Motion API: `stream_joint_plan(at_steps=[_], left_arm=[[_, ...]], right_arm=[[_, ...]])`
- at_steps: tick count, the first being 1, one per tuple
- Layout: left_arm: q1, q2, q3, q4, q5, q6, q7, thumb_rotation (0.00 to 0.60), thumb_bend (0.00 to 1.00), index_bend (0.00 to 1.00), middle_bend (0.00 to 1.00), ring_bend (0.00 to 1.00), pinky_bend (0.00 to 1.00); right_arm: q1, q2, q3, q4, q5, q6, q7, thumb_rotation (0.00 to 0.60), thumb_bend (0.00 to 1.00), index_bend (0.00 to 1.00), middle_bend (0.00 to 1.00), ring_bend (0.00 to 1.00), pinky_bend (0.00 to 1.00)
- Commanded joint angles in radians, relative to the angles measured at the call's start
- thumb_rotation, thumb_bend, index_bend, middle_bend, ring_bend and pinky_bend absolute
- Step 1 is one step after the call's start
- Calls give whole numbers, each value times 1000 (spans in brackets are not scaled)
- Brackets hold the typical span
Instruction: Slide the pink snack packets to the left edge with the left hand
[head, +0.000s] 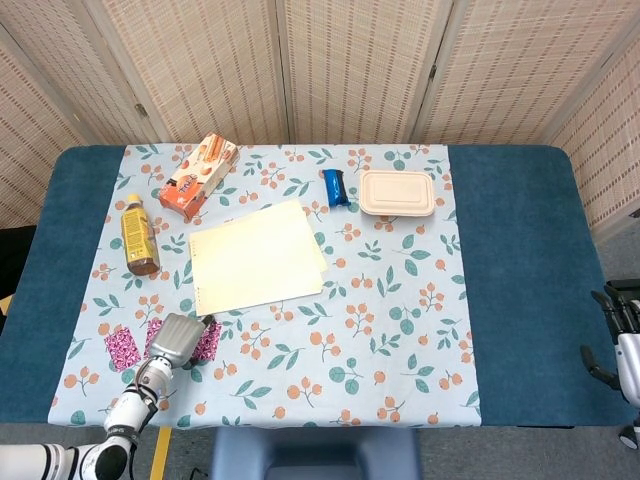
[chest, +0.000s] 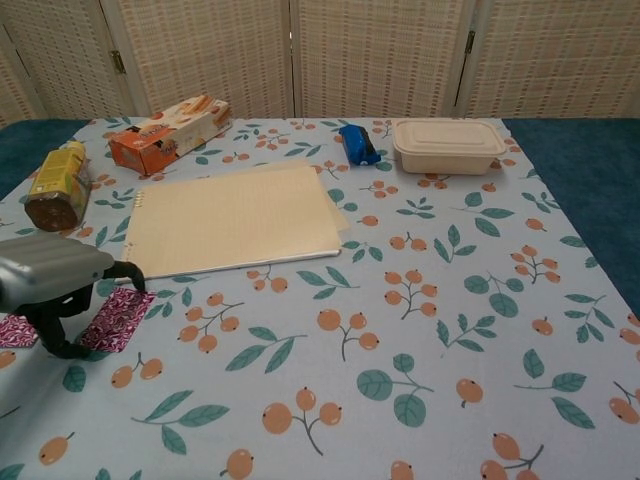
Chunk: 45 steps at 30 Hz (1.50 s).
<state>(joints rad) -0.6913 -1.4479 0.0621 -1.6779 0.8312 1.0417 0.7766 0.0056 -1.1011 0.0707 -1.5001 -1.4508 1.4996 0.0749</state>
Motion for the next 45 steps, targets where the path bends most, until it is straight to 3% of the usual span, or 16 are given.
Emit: stream_joint_plan(at_steps=[1, 13, 22, 34, 45], left_arm=[[7, 10, 3, -11, 11, 12, -6, 600, 284, 286, 992, 889, 908], [64, 117, 6, -84, 50, 91, -66, 600, 285, 276, 993, 889, 907], [136, 210, 18, -81, 2, 115, -141, 600, 285, 268, 993, 889, 908], [182, 189, 11, -4, -105, 70, -179, 600, 285, 250, 993, 888, 907], [184, 173, -18, -17, -166, 75, -158, 600, 286, 233, 993, 888, 908]], right_arm=[[0, 0, 0, 0, -2, 0, 0, 600, 393, 97, 101, 131, 0], [4, 2, 3, -3, -4, -2, -2, 600, 394, 96, 102, 131, 0], [15, -2, 5, -3, -4, -17, -7, 600, 394, 96, 102, 131, 0], [15, 13, 9, -22, -3, -8, -25, 600, 394, 96, 101, 132, 0], [14, 18, 9, -28, 1, -7, -25, 600, 395, 96, 101, 132, 0]])
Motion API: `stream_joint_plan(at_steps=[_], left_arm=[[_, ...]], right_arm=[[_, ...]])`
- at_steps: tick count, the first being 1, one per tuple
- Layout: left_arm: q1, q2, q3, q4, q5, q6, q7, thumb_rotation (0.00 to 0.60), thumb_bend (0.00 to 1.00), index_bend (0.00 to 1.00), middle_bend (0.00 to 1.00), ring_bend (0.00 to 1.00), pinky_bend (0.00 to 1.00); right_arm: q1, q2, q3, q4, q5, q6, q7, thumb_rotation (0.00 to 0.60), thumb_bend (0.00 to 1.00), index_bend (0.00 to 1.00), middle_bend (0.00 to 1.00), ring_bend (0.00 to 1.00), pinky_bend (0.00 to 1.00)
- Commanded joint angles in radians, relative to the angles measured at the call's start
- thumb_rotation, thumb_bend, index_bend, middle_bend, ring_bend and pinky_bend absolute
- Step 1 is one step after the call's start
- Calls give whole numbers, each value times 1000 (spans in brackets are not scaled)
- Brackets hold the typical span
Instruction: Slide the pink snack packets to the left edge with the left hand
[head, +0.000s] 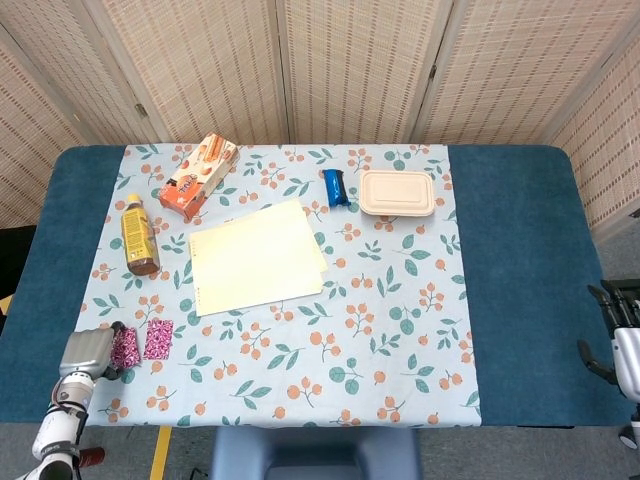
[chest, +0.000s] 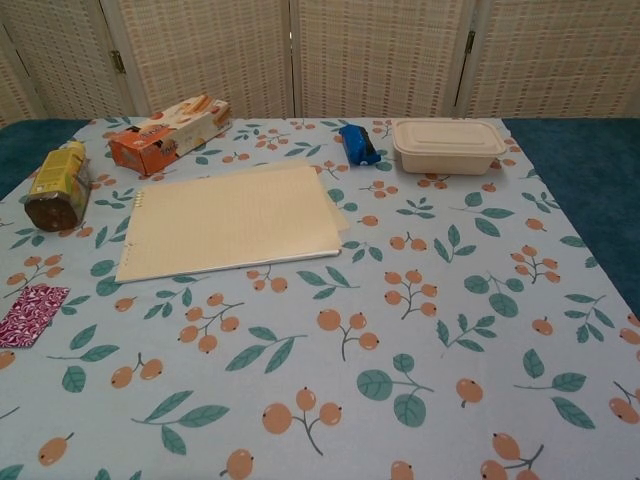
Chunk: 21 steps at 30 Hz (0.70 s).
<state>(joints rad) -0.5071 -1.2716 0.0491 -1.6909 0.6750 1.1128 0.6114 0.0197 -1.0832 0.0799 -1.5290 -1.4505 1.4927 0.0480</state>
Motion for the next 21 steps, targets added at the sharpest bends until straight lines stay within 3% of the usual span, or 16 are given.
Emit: stream_joint_plan(at_steps=[1, 21], left_arm=[[-2, -6, -7, -5, -19, 8, 15, 600, 286, 231, 993, 888, 908], [0, -36, -28, -10, -102, 43, 65, 600, 288, 211, 993, 888, 908]], right_arm=[[-1, 0, 0, 2, 2, -1, 3, 600, 394, 95, 101, 133, 0], [-3, 3, -1, 1, 4, 0, 6, 600, 394, 95, 101, 133, 0]])
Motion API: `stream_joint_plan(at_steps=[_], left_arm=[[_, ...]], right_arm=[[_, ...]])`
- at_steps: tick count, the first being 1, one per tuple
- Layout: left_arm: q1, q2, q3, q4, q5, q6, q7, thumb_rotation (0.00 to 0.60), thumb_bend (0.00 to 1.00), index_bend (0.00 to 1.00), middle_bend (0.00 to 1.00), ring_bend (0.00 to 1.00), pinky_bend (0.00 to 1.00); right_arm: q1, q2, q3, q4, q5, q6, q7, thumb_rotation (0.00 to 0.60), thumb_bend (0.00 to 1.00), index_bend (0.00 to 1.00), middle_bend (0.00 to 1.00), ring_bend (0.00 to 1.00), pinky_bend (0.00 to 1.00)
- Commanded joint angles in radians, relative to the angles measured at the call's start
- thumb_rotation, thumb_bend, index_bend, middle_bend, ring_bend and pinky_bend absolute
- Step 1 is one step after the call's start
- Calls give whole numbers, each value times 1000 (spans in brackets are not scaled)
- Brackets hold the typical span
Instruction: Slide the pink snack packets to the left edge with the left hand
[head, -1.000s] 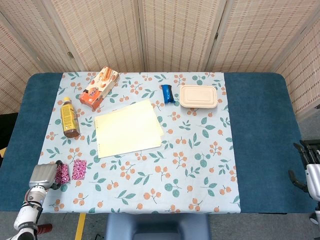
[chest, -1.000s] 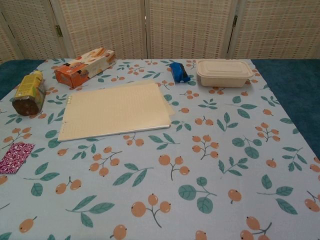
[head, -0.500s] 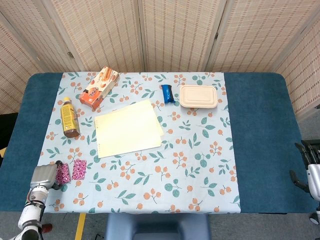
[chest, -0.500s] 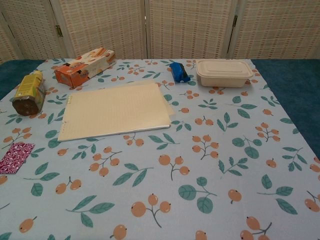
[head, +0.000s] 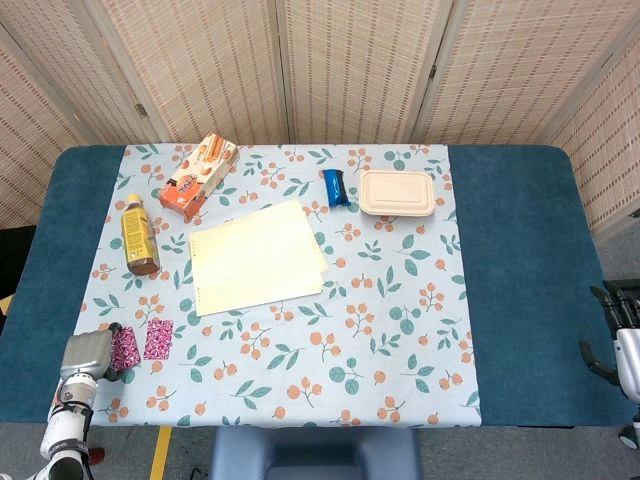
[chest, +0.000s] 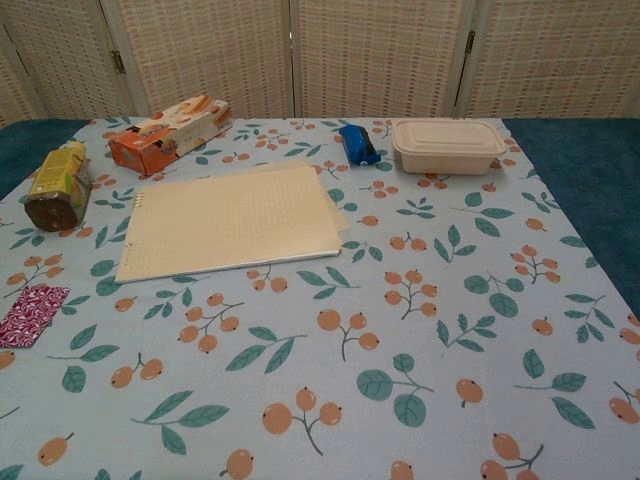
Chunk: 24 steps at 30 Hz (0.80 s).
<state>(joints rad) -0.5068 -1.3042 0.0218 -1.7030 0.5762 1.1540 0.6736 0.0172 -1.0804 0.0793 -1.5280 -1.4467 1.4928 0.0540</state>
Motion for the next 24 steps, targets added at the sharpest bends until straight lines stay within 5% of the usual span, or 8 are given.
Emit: stream_joint_plan(at_steps=[1, 16, 24], left_arm=[[0, -4, -2, 3, -3, 3, 4, 600, 288, 211, 992, 888, 907], [9, -14, -7, 4, -19, 25, 19, 600, 289, 135, 993, 887, 907], [-1, -4, -4, -15, 112, 21, 5, 600, 288, 116, 993, 885, 907]], right_arm=[[0, 0, 0, 0, 1, 0, 0, 600, 394, 95, 101, 133, 0], [-2, 2, 0, -6, 1, 2, -6, 600, 394, 95, 101, 136, 0], [-2, 4, 0, -9, 1, 3, -8, 600, 394, 96, 101, 135, 0]])
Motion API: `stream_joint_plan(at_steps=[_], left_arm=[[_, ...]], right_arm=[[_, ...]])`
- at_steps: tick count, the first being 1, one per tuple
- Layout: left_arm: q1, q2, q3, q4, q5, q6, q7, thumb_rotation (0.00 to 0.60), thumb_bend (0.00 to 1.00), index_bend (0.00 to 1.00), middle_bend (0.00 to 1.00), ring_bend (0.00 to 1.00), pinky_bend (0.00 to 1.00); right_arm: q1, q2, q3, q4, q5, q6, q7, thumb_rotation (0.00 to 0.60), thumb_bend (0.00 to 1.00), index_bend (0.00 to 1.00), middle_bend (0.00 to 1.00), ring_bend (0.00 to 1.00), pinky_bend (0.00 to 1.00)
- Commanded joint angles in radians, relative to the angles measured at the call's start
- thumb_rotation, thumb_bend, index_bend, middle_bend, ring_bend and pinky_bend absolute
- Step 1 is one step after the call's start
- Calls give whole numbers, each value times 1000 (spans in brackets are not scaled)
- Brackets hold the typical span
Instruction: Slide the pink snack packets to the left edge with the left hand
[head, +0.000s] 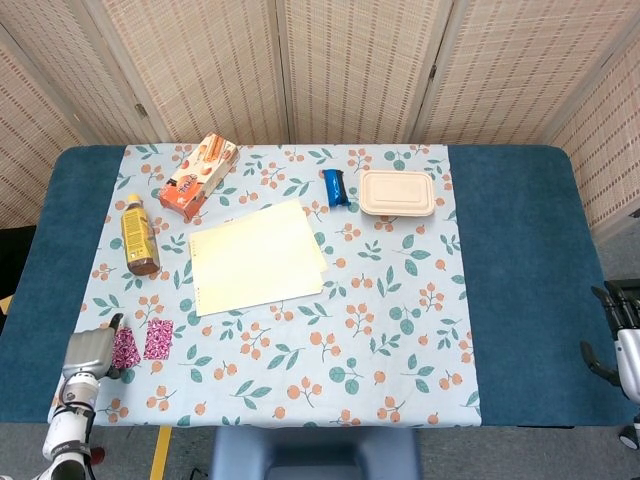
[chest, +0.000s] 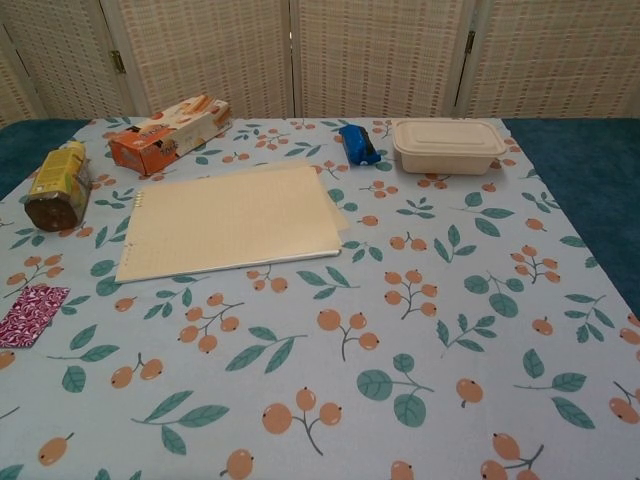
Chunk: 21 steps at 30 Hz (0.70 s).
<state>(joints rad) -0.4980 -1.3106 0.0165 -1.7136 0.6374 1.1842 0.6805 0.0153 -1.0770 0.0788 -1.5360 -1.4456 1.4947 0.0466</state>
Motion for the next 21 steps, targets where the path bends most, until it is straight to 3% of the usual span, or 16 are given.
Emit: stream_joint_plan(at_steps=[1, 11, 21], left_arm=[[-16, 2, 3, -4, 61, -16, 4, 600, 288, 121, 993, 885, 908], [-86, -36, 15, -10, 27, -77, 120, 600, 288, 140, 993, 885, 907], [-95, -52, 24, -1, 1, -66, 135, 600, 289, 144, 992, 885, 907]], right_arm=[[0, 0, 0, -1, 0, 1, -1, 600, 394, 96, 101, 135, 0], [-9, 0, -2, -2, 6, 6, -1, 600, 394, 96, 102, 135, 0], [-11, 1, -3, -2, 8, 6, -2, 600, 394, 95, 101, 135, 0]])
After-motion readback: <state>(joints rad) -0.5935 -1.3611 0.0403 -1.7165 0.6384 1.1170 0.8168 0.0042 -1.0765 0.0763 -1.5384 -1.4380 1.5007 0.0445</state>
